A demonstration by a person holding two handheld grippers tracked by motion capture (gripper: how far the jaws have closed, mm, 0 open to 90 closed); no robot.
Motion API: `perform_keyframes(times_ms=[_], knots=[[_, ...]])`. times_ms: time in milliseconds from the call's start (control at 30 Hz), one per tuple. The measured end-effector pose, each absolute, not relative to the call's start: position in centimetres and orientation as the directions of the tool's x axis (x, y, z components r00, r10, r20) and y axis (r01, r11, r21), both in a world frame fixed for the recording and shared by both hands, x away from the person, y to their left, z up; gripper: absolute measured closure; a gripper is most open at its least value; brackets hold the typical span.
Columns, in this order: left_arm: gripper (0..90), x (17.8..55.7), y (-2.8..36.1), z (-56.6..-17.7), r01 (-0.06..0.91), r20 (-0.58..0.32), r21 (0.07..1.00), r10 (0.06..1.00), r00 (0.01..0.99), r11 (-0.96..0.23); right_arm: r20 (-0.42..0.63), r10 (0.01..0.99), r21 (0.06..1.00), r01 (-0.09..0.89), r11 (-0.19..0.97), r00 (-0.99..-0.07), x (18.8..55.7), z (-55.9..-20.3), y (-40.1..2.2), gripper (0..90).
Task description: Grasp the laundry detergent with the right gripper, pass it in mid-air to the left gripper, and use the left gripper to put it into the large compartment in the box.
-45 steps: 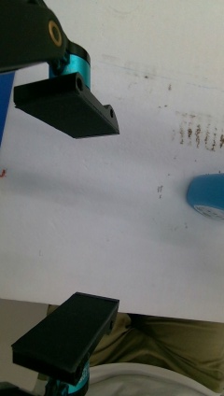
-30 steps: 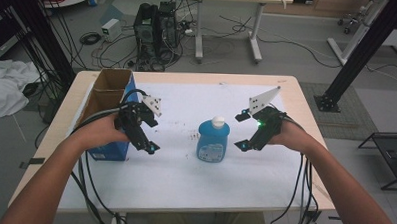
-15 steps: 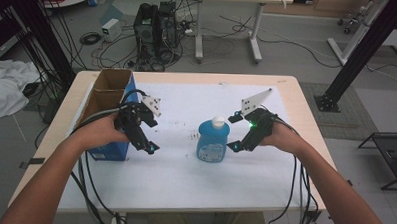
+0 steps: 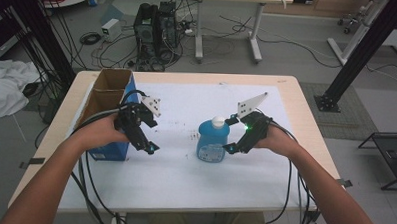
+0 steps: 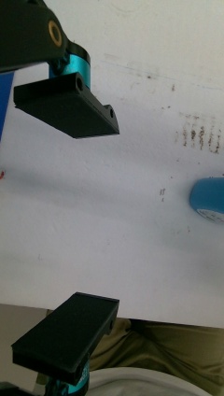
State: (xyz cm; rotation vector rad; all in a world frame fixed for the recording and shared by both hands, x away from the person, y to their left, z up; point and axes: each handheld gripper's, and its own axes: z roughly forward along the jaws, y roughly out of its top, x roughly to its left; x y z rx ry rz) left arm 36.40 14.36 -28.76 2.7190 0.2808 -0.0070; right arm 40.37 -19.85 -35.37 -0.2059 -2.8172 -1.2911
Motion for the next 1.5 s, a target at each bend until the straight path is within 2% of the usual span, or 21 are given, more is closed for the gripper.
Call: perform_keyframes(times_ms=[133, 167, 233, 400, 500, 533, 667, 733, 900, 967, 1033, 1100, 1133, 1167, 1200, 1400, 1433, 1500], knots=[[14.5, 36.4, 14.4, -28.8, 0.202, -0.045, 0.398, 0.201, 0.979, -0.895, 0.084, 0.103, 0.762, 0.130, 0.634, -0.991, 40.4, -35.6, -19.6, 1.2], [14.5, 36.1, 14.3, -29.0, 0.236, -0.057, 0.425, 0.234, 0.970, -0.874, 0.085, 0.103, 0.763, 0.132, 0.633, -0.991, 40.4, -35.7, -19.6, 1.2], [14.5, 36.4, 14.4, -28.8, 0.198, -0.046, 0.395, 0.196, 0.980, -0.897, 0.090, 0.103, 0.766, 0.135, 0.628, -0.991, 40.3, -35.8, -19.6, 1.2], [14.4, 36.1, 14.3, -29.1, 0.239, -0.059, 0.427, 0.237, 0.970, -0.872, 0.096, 0.106, 0.772, 0.141, 0.620, -0.990, 40.2, -36.4, -19.5, 1.2], [14.4, 36.1, 14.3, -29.2, 0.238, -0.059, 0.422, 0.235, 0.970, -0.875, 0.096, 0.107, 0.777, 0.141, 0.614, -0.990, 40.2, -36.6, -19.4, 1.2], [14.5, 36.3, 14.4, -29.1, 0.209, -0.048, 0.399, 0.207, 0.977, -0.893, 0.100, 0.113, 0.776, 0.149, 0.613, -0.989, 40.1, -36.7, -19.4, 1.2], [14.5, 36.1, 14.3, -29.3, 0.240, -0.065, 0.429, 0.235, 0.970, -0.871, 0.098, 0.108, 0.779, 0.144, 0.610, -0.989, 40.1, -36.9, -19.3, 1.2], [14.4, 36.4, 14.5, -29.0, 0.202, -0.049, 0.392, 0.199, 0.979, -0.897, 0.093, 0.104, 0.781, 0.137, 0.610, -0.990, 40.1, -37.0, -19.2, 1.2], [14.5, 36.3, 14.6, -29.2, 0.208, -0.044, 0.399, 0.208, 0.977, -0.893, 0.091, 0.101, 0.786, 0.134, 0.603, -0.991, 40.1, -37.2, -19.0, 1.2], [14.5, 36.1, 14.5, -29.4, 0.245, -0.063, 0.424, 0.241, 0.968, -0.872, 0.091, 0.105, 0.789, 0.136, 0.599, -0.990, 40.0, -37.3, -18.9, 1.2], [14.4, 36.3, 14.6, -29.2, 0.209, -0.051, 0.396, 0.206, 0.977, -0.894, 0.081, 0.097, 0.800, 0.122, 0.588, -0.992, 40.0, -37.5, -18.7, 1.2], [14.5, 36.1, 14.5, -29.4, 0.243, -0.061, 0.420, 0.240, 0.969, -0.874, 0.095, 0.100, 0.793, 0.136, 0.594, -0.990, 39.8, -37.6, -18.6, 1.2], [14.4, 36.3, 14.6, -29.2, 0.209, -0.048, 0.394, 0.207, 0.977, -0.895, 0.103, 0.109, 0.787, 0.148, 0.599, -0.989, 39.7, -37.6, -18.6, 1.2], [14.5, 36.1, 14.5, -29.4, 0.243, -0.061, 0.421, 0.240, 0.969, -0.874, 0.096, 0.101, 0.794, 0.137, 0.592, -0.990, 39.8, -37.8, -18.4, 1.2], [14.5, 36.3, 14.6, -29.2, 0.207, -0.043, 0.392, 0.207, 0.977, -0.896, 0.085, 0.093, 0.802, 0.123, 0.584, -0.992, 39.9, -37.9, -18.4, 1.2], [14.5, 36.0, 14.6, -29.5, 0.246, -0.060, 0.421, 0.243, 0.968, -0.873, 0.102, 0.107, 0.803, 0.145, 0.578, -0.989, 39.8, -38.3, -18.0, 1.2], [14.4, 36.2, 14.7, -29.3, 0.218, -0.049, 0.400, 0.217, 0.975, -0.890, 0.076, 0.093, 0.814, 0.116, 0.569, -0.993, 39.9, -38.4, -17.9, 1.2], [14.5, 36.2, 14.8, -29.3, 0.213, -0.047, 0.394, 0.212, 0.976, -0.894, 0.097, 0.112, 0.809, 0.144, 0.570, -0.989, 39.8, -38.4, -17.9, 1.2]])
